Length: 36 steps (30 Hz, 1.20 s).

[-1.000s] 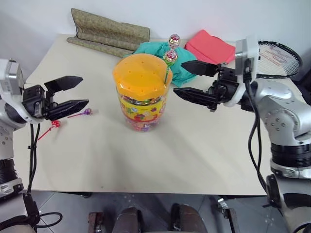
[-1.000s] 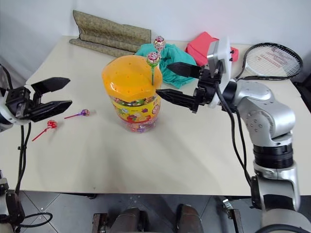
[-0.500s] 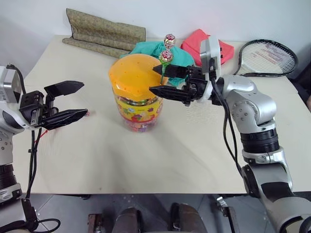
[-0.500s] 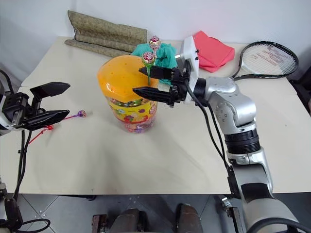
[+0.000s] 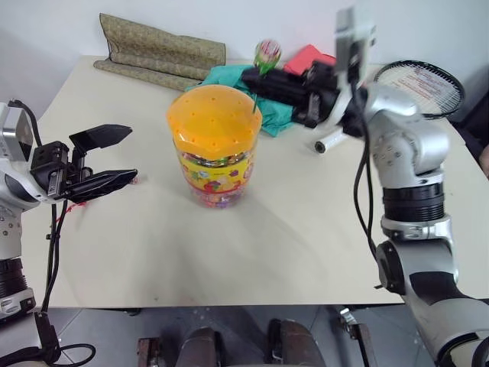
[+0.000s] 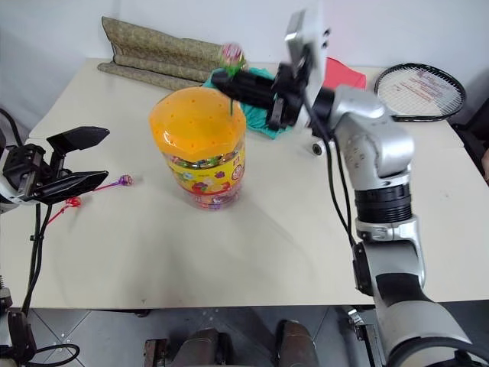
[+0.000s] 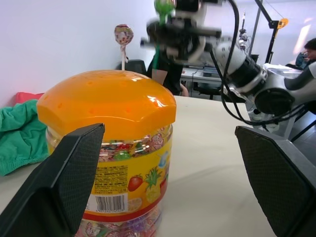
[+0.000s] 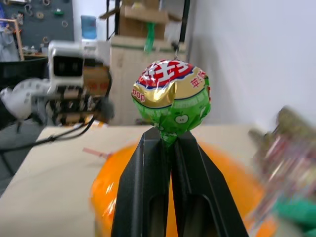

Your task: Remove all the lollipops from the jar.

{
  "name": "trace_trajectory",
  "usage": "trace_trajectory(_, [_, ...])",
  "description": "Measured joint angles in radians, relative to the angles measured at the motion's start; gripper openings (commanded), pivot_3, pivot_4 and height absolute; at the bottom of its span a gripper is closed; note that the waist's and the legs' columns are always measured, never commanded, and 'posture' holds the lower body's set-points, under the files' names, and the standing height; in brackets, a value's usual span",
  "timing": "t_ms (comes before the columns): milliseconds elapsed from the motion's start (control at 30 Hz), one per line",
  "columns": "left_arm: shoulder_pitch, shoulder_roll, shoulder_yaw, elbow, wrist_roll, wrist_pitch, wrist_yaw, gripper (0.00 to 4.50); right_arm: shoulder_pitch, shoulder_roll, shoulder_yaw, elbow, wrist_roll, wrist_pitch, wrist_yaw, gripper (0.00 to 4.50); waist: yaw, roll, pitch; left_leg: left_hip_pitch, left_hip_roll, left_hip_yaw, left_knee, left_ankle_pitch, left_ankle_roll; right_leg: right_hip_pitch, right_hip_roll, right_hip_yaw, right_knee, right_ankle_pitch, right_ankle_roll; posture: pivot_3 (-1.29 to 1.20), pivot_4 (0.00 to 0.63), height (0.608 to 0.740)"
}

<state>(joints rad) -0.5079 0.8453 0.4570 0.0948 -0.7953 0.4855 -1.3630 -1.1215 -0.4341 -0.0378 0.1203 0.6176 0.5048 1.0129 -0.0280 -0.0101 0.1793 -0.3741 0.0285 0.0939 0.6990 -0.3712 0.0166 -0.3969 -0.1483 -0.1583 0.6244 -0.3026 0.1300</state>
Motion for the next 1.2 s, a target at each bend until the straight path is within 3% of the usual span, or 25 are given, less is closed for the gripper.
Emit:
trace_trajectory(100, [-0.025,0.0,-0.008,0.009,0.0,0.0,-0.014,4.5,-0.023,-0.059,-0.062,-0.021,0.014,0.043,-0.047,0.02,0.001,0.0,0.0,0.0,0.0,0.0,0.0,0.0,0.0,0.0,0.0,0.0,0.0,0.0,0.0,0.0,0.15,0.74])
trace_trajectory(233, [-0.036,0.009,-0.015,0.035,0.0,0.0,-0.028,4.5,0.02,-0.241,-0.142,-0.087,0.034,0.195,-0.122,0.02,0.004,0.0,0.0,0.0,0.0,-0.001,-0.001,0.0,0.0,0.0,0.0,0.0,0.0,0.0,0.0,0.0,0.15,0.74])
trace_trajectory(300, [-0.036,0.014,-0.016,0.038,0.0,0.0,-0.029,4.5,0.106,-0.354,-0.179,-0.127,0.036,0.303,-0.157,0.02,0.007,0.0,0.0,0.0,0.0,-0.001,-0.001,0.0,0.0,0.0,0.0,0.0,0.0,0.0,0.0,0.0,0.15,0.74])
trace_trajectory(500, [-0.042,0.025,-0.028,0.036,-0.003,0.007,-0.028,4.5,0.443,-0.547,-0.193,-0.159,0.004,0.493,-0.177,0.02,0.005,0.001,0.0,0.0,0.0,0.003,-0.001,-0.001,0.0,0.0,0.0,0.001,-0.002,0.0,0.0,0.0,0.15,0.74])
trace_trajectory(633, [-0.057,0.025,-0.034,0.037,-0.009,0.011,-0.033,4.5,0.541,-0.545,-0.191,-0.106,-0.039,0.509,-0.22,0.02,0.001,0.001,0.001,0.0,0.0,0.005,-0.001,0.0,0.0,0.0,0.0,0.002,-0.003,0.0,0.0,0.0,0.15,0.74])
trace_trajectory(1000, [-0.058,0.086,-0.029,0.034,-0.038,0.075,-0.054,4.5,0.558,-0.46,-0.128,0.22,-0.231,0.432,-0.381,0.02,0.002,0.005,0.002,0.0,0.001,0.005,0.0,0.0,0.0,0.0,0.0,0.002,-0.003,0.0,0.0,0.0,0.15,0.74])
trace_trajectory(1200, [0.007,0.12,0.014,0.035,-0.039,0.083,-0.049,4.5,0.594,-0.458,-0.154,0.195,-0.234,0.436,-0.388,1.61,0.004,0.005,0.002,0.0,0.001,0.004,0.0,0.0,0.0,0.0,-0.001,0.002,-0.003,0.0,0.0,0.0,0.15,0.74])
